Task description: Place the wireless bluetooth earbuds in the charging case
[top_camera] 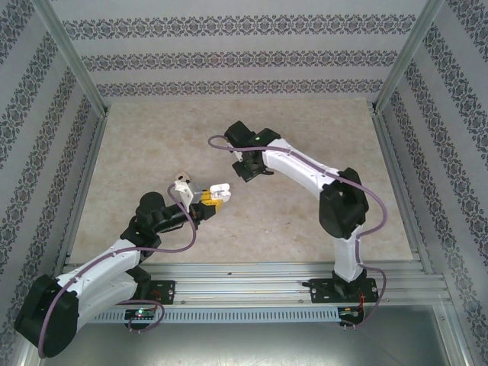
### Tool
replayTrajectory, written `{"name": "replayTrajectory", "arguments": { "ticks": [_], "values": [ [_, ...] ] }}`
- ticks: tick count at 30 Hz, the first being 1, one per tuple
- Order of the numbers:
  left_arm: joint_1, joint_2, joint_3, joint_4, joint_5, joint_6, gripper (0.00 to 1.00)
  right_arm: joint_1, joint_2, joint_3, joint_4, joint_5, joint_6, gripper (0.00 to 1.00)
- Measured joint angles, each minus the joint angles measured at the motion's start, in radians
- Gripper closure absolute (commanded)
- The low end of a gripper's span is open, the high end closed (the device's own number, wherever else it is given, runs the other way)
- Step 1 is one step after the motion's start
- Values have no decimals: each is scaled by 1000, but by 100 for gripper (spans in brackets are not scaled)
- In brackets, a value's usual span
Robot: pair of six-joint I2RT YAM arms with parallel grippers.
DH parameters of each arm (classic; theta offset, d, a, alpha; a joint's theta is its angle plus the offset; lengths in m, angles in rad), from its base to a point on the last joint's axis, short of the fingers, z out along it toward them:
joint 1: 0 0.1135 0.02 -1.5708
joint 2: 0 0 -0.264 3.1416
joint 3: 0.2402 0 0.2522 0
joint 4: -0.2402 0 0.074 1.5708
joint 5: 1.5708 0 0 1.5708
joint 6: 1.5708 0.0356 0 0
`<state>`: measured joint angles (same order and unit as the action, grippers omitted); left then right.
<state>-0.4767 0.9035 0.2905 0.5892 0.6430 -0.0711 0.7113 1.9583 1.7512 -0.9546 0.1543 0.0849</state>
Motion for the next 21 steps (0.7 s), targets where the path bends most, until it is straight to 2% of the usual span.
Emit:
{"name": "replayTrajectory", "arguments": {
  "ticks": [5, 12, 16, 21],
  "values": [
    [0, 26, 14, -4, 27, 1, 100, 47, -137, -11, -59, 63, -75, 81],
    [0, 82, 46, -2, 77, -1, 100, 183, -296, -13, -131, 121, -165, 80],
    [0, 115, 57, -1, 106, -11, 100, 272, -331, -10, -157, 145, -203, 80],
    [0, 130, 64, 10, 129, -23, 100, 336, -331, 2, -172, 148, -237, 80]
  ]
}}
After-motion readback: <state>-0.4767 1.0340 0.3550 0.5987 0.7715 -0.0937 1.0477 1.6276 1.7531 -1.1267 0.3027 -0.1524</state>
